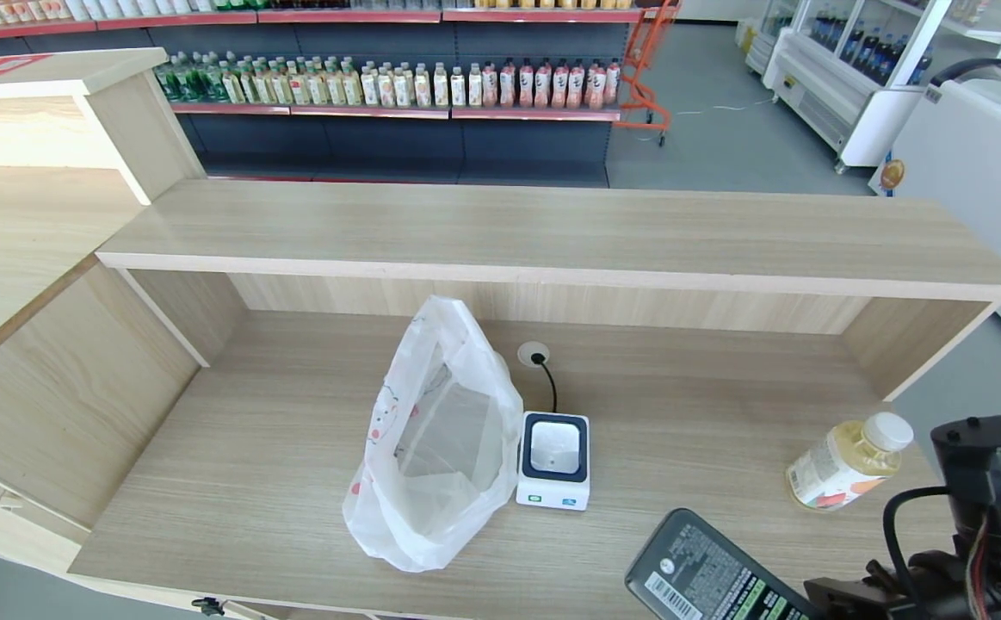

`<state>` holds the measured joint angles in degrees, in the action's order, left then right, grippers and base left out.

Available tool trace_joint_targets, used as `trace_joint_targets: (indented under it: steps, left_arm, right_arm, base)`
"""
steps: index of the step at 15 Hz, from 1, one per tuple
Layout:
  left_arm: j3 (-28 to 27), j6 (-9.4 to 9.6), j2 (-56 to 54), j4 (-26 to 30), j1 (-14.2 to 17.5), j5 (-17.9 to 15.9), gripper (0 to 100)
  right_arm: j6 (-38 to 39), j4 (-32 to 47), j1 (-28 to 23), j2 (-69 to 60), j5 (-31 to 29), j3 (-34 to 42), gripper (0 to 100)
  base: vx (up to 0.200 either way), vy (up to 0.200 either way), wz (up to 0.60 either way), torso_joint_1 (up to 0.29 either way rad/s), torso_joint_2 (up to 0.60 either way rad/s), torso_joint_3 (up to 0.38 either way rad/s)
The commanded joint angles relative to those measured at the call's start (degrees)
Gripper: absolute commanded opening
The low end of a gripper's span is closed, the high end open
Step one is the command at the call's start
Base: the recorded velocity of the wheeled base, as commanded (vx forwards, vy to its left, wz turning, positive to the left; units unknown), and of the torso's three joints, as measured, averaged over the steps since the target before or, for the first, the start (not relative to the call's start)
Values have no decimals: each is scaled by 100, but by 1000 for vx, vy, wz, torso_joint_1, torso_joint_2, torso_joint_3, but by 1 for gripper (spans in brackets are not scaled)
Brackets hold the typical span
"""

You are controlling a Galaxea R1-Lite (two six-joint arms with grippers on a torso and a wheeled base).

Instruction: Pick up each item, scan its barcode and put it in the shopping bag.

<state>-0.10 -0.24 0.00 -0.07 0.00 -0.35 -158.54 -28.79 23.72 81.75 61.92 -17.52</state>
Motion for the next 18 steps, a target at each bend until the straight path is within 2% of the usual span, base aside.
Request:
trace_joint_targets:
  steps: [1, 15, 18]
  left_arm:
    - [1, -2, 0, -1, 0, 0, 100]
    - [1, -2, 0, -1, 0, 0, 100]
    - [1, -2, 0, -1, 0, 0, 100]
  right_arm:
    - [-19, 14, 1, 25, 5, -6, 0]
    - [-28, 58, 1, -1, 57, 38, 0]
    - [-133, 348, 1, -98, 145, 38, 0]
  base:
    - [0, 0, 0, 0, 0, 0]
    - [0, 0, 0, 0, 0, 0]
    - [0, 0, 0, 0, 0, 0]
